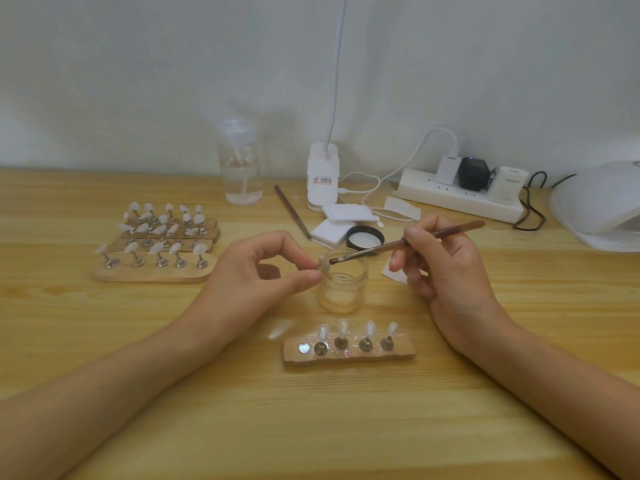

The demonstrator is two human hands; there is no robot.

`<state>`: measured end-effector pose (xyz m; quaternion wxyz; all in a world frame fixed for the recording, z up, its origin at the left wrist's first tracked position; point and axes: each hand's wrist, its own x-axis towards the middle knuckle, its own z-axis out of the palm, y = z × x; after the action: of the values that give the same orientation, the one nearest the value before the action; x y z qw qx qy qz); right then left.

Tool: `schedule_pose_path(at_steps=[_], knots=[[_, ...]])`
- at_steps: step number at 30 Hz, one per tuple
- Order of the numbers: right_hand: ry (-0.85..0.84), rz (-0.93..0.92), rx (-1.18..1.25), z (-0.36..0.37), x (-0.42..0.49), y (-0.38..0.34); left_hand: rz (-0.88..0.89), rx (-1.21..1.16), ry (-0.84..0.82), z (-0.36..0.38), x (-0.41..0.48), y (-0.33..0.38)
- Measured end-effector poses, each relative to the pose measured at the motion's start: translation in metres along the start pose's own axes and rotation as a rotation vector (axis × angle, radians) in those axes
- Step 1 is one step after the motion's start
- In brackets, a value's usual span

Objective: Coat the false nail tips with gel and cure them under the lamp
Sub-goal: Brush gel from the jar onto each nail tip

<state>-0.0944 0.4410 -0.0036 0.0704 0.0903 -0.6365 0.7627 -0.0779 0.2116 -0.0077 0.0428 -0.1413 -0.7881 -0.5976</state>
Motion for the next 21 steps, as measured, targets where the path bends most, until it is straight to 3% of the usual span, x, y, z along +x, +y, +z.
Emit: schedule_pose_path(at_steps=[8, 16, 21], knots=[[-0.121, -0.042, 0.022, 0.0011, -0.0003, -0.001, 0.031, 0.008, 0.019, 0.0, 0.0017, -0.0012], [-0.018, 0.0, 0.025, -0.0014, 0.001, 0.0003, 0.046, 0.02, 0.025, 0.001, 0.0018, -0.0002], [-0.127, -0.033, 0.035, 0.0008, -0.0002, -0.0017, 0.052, 0.021, 0.015, 0.0001, 0.0018, -0.001]])
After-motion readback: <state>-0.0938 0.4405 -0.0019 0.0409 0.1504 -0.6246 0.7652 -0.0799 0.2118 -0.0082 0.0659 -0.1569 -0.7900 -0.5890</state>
